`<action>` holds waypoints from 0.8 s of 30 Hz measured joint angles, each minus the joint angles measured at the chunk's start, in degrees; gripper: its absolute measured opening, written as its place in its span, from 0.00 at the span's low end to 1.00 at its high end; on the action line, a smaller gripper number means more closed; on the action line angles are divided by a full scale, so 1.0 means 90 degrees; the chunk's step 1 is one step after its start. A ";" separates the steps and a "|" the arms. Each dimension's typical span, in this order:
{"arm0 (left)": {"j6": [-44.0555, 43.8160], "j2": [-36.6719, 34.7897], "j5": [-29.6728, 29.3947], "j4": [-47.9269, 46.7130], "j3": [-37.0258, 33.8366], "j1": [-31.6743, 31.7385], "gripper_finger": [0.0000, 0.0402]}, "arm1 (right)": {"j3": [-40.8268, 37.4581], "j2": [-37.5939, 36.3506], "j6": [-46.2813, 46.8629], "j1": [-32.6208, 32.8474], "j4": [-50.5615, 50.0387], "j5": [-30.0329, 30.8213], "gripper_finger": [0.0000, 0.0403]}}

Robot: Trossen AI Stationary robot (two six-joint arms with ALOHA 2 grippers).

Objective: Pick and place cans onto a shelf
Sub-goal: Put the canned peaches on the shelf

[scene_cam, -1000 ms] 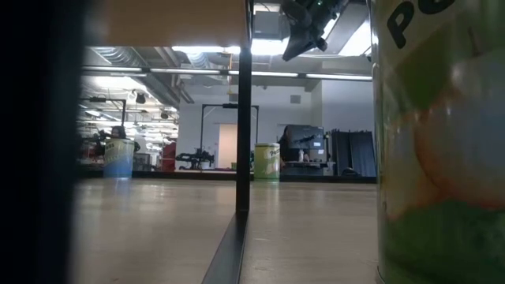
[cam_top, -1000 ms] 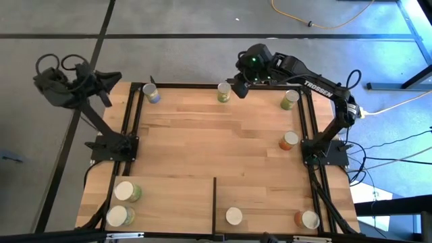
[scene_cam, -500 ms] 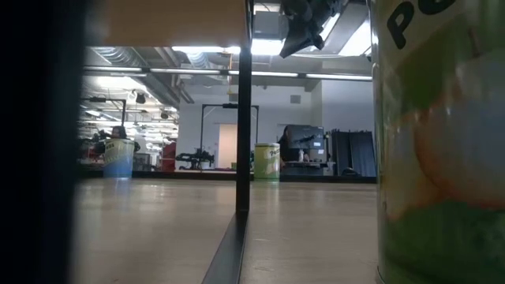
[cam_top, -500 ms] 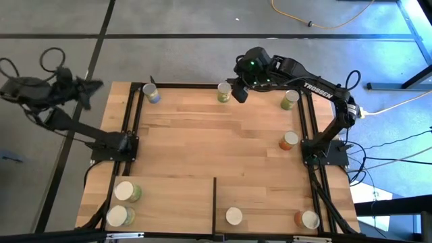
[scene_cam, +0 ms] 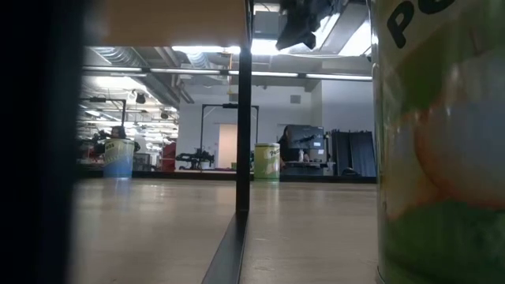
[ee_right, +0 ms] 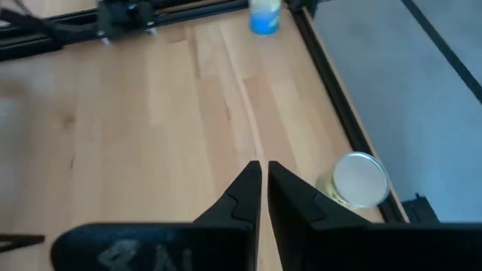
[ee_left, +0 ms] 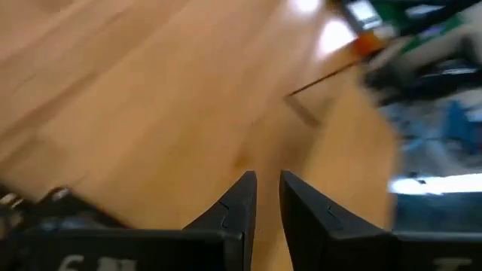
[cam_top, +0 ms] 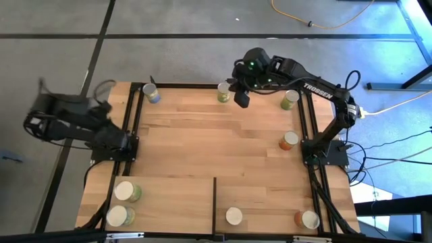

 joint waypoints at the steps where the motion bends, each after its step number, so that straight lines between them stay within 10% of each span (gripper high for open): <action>1: 0.0027 0.0000 -0.0168 0.0018 -0.0244 0.0036 0.13 | 0.0000 0.0001 -0.0092 0.0031 0.0002 -0.0005 0.07; 14: 0.0215 0.0585 -0.4235 0.0102 -0.1256 0.0079 0.13 | 0.0002 0.0000 -0.0652 0.0362 0.0007 -0.0014 0.07; 24: -0.0078 0.1707 -0.5247 0.0631 -0.1371 0.0357 0.13 | 0.0005 0.0000 -0.0632 0.0585 0.0050 -0.0012 0.07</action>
